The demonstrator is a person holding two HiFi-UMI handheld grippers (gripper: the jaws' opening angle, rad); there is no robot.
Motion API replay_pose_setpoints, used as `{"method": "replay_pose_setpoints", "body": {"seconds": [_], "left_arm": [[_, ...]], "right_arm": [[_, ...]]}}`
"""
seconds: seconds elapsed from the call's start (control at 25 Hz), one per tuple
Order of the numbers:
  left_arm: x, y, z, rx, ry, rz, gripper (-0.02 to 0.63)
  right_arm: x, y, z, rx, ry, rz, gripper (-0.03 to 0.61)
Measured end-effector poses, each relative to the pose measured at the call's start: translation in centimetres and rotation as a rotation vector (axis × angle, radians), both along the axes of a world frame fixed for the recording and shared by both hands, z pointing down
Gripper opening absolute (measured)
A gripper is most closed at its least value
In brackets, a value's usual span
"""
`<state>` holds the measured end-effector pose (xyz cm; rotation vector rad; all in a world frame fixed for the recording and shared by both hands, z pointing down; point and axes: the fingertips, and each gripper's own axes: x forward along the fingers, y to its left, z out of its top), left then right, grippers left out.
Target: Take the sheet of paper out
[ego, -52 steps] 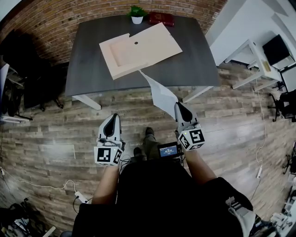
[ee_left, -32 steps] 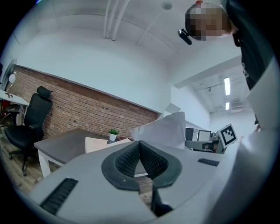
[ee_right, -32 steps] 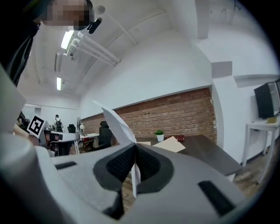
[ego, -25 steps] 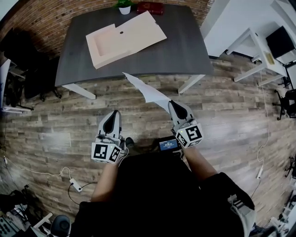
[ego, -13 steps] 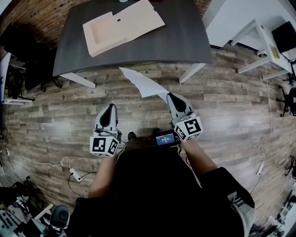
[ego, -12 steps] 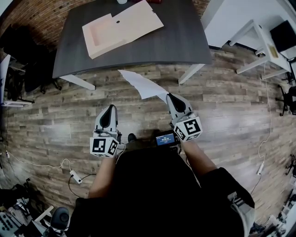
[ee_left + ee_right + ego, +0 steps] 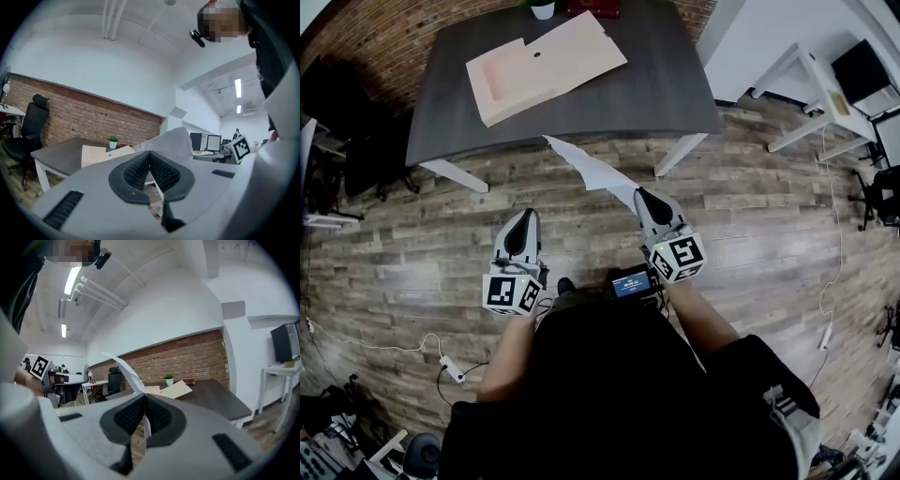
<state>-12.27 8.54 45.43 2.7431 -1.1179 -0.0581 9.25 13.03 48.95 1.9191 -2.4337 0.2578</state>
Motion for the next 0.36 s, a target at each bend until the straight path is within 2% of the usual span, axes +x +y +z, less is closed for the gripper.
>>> {"method": "replay_pose_setpoints", "body": {"seconds": [0.36], "left_arm": [[0.14,0.38,0.37,-0.007,-0.009,0.001,-0.005]], "right_arm": [[-0.4,0.21,0.03,0.002,-0.024,-0.023,0.006]]}}
